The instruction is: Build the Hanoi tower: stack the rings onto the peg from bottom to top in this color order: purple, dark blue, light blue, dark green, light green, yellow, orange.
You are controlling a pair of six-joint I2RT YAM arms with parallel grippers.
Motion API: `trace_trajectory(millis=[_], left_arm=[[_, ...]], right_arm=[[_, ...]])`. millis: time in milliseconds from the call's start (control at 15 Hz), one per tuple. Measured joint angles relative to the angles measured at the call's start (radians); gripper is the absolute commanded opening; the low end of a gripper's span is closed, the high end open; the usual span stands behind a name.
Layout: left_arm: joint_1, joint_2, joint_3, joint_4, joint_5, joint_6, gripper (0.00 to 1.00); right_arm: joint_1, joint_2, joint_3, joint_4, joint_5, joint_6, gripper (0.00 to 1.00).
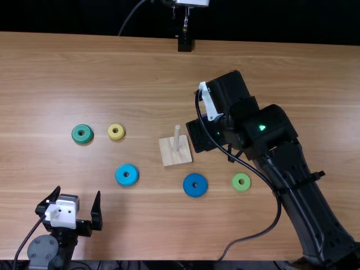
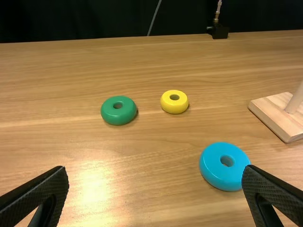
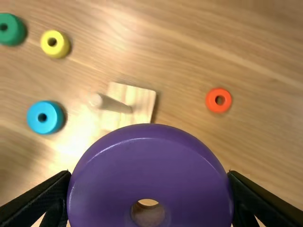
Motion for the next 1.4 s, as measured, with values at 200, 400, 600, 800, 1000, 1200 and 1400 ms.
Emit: trace_trajectory(millis=[200, 400, 600, 800, 1000, 1200, 1400], left_arm=[[0.000, 0.000, 0.000, 0.000, 0.000, 0.000, 1.00], [0.000, 0.000, 0.000, 0.000, 0.000, 0.000, 1.00], [0.000, 0.000, 0.000, 0.000, 0.000, 0.000, 1.00], [0.000, 0.000, 0.000, 0.001, 0.000, 0.000, 1.00], [0.000, 0.000, 0.000, 0.000, 0.000, 0.000, 1.00], [0.000, 0.000, 0.000, 0.000, 0.000, 0.000, 1.00], [0.000, 0.000, 0.000, 0.001, 0.000, 0.000, 1.00]], right_arm=[[0.021, 0.070, 0.050, 0.002, 0.002, 0.006, 0.00], [0.067, 0.150, 0.124, 0.001, 0.001, 0.031, 0.00], [0.097, 0.169, 0.152, 0.001, 0.001, 0.069, 0.00], [0.106, 0.196, 0.175, 0.003, 0.001, 0.082, 0.00], [0.108, 0.235, 0.175, 0.002, 0.001, 0.085, 0.00], [0.108, 0.247, 0.175, 0.002, 0.001, 0.086, 0.00], [0.108, 0.248, 0.175, 0.002, 0.001, 0.086, 0.00]])
